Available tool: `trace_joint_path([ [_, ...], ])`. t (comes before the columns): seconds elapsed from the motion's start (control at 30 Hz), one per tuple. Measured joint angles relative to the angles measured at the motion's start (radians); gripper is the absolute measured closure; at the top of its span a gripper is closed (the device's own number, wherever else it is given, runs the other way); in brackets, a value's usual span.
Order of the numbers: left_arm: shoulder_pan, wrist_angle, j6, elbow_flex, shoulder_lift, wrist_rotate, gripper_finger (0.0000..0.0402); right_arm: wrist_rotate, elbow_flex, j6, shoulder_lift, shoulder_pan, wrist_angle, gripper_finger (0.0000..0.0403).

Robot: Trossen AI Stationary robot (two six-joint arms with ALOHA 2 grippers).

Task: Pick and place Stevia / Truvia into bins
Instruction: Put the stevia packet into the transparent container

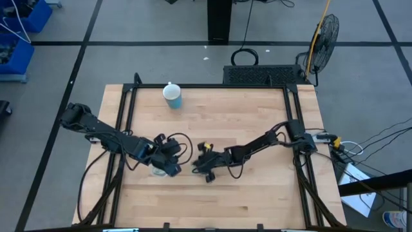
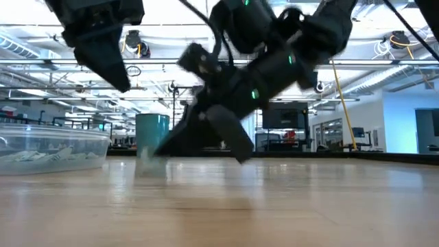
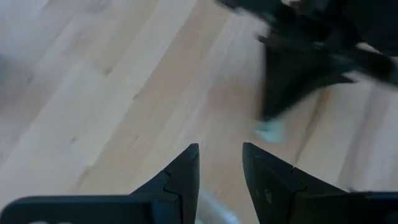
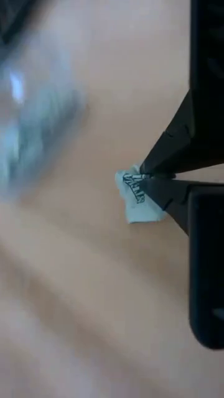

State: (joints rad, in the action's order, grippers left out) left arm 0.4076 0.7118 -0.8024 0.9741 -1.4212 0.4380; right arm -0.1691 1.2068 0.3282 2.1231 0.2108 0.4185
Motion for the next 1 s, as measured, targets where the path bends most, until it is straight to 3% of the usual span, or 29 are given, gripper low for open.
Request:
trace_joint_path([
  [0.13, -0.001, -0.119, -0.011, 0.000, 0.000, 0.009, 0.0275, -0.272, 0.004, 0.157, -0.074, -0.004, 0.001, 0.0394],
  [0.23, -0.004, -0.192, 0.018, 0.000, 0.000, 0.013, 0.0275, -0.339, 0.003, 0.185, -0.105, -0.014, -0.013, 0.0400],
  [0.47, -0.010, -0.166, 0.100, -0.002, 0.000, 0.067, 0.0275, -0.312, 0.002, 0.136, -0.193, -0.020, -0.046, 0.0397],
  [0.7, -0.022, -0.166, 0.159, -0.002, 0.000, 0.121, 0.0275, -0.045, 0.002, 0.005, -0.252, -0.026, -0.042, 0.0397],
  [1.0, -0.013, -0.172, 0.188, -0.002, 0.000, 0.108, 0.0275, -0.029, 0.002, -0.001, -0.251, -0.034, -0.052, 0.0397],
])
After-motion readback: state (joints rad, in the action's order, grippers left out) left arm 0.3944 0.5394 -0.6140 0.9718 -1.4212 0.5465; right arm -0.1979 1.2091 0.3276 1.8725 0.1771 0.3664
